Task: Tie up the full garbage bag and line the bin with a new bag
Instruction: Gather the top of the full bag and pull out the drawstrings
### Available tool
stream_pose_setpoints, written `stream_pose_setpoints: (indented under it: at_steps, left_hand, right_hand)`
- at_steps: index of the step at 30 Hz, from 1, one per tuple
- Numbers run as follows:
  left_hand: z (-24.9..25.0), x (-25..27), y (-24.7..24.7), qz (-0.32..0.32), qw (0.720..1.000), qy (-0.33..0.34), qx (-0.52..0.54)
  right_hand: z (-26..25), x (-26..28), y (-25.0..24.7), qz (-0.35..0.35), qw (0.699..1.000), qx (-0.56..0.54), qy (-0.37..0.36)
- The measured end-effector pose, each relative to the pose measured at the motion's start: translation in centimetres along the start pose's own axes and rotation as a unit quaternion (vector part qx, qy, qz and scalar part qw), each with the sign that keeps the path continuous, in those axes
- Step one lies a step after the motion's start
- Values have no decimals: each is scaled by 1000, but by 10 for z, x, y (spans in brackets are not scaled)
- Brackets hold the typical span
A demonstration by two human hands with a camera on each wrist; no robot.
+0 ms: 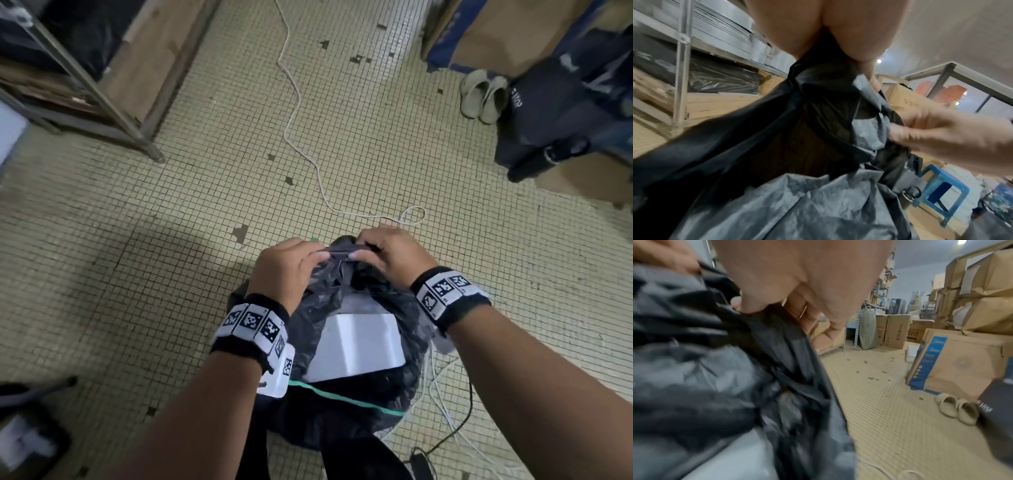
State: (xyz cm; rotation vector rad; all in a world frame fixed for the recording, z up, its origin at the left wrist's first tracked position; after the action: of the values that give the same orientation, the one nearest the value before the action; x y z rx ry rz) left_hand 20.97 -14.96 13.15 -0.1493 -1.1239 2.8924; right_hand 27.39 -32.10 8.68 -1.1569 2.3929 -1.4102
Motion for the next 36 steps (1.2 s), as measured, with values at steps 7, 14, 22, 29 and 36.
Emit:
stream_pose_setpoints:
  at_steps: [7,14,22,29,36]
  left_hand:
    - [34,3,18,-15,992,111,-62]
    - [51,1,44,-16,995,90,-34]
    - [85,9,62,-104,983,100,-110]
    - [99,25,80,-139,976,142,-86]
    - [112,35,107,-159,973,156,-55]
  right_hand:
    - [72,47,13,-78,987,51,133]
    - [99,92,-36,86,987,-35,132]
    - [40,115,-28,98,986,-110,83]
    - [3,137,-11,126,980,-136,66]
    - [60,163,11,113,981,-9,155]
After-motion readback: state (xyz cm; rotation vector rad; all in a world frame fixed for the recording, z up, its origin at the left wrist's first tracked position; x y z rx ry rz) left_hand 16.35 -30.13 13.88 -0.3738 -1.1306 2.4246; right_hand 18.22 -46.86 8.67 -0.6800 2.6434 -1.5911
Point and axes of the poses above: each hand's wrist, its own x-axis away from the middle knuckle, its own y-axis out of the palm, z = x × y, the point moved 8 cm from there along -x, towards the middle knuckle, and after that the axes turned 7 degrees about -z, right-handed, at the moved point
